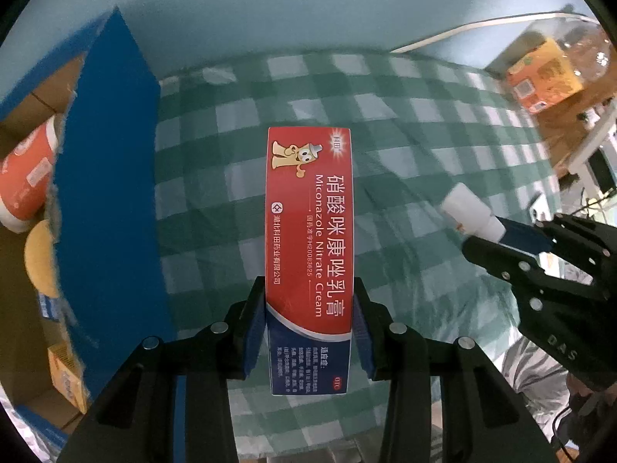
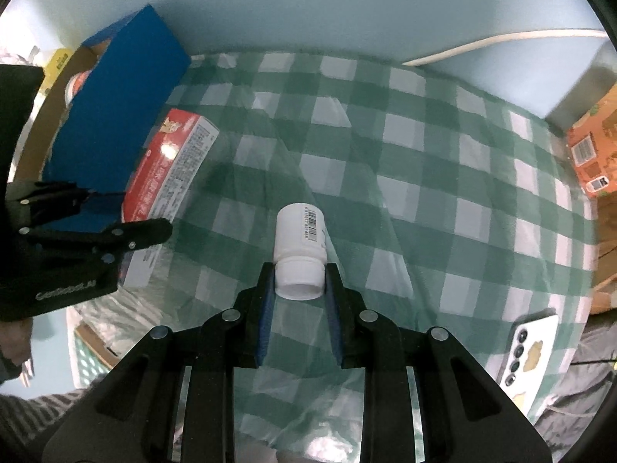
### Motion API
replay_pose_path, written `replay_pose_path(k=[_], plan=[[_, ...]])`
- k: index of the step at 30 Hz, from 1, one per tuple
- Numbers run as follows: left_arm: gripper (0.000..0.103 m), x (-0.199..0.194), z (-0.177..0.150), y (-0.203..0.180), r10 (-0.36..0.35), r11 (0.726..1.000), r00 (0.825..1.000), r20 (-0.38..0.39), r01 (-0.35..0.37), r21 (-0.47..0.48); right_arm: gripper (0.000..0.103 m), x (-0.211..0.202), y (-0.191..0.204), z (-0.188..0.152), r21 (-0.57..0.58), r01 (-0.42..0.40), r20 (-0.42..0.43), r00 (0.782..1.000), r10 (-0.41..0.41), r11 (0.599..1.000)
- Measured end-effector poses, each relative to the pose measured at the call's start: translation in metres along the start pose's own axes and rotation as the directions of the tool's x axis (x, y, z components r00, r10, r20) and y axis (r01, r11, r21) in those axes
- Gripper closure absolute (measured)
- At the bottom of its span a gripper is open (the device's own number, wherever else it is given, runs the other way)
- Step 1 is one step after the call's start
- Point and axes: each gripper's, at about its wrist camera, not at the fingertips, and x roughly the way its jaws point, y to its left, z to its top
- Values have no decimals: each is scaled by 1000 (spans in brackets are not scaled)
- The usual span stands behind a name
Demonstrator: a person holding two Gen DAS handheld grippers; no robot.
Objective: Organize objects
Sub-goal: 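Carry the red ointment box and small bottle over the cardboard box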
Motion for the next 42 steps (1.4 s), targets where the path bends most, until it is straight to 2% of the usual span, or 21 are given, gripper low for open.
replay_pose_path(k=[2, 7, 16, 19, 21, 29, 42], plan=[[62, -11, 0, -8, -3, 1000, 1000, 11, 3, 19, 79, -7, 2, 0, 1, 0, 8, 1000, 0, 1000], [62, -32, -5, 3, -27, 999, 999, 37, 25, 45, 79, -31, 8, 2, -7, 6, 31, 1000, -6, 1000], [62, -64, -1, 8, -36, 998, 995, 95, 31, 53, 79, -75, 33, 14, -22, -10, 93, 996, 12, 1000], [62, -71, -2, 17, -37, 999, 994, 98, 33, 42, 79, -74, 49, 25, -41, -14, 110, 994, 19, 999], [62, -77, -3, 25, -39, 999, 994, 102, 36, 26, 79, -92, 50, 24, -51, -18, 122, 992, 24, 999], [62, -106, -14, 56, -38, 999, 990, 135, 42, -25, 79, -113, 81, 38, -90, -33, 151, 987, 46, 995], [62, -124, -32, 105, -36, 989, 987, 155, 57, -135, 79, -117, 139, 59, -180, -66, 137, 986, 91, 981]])
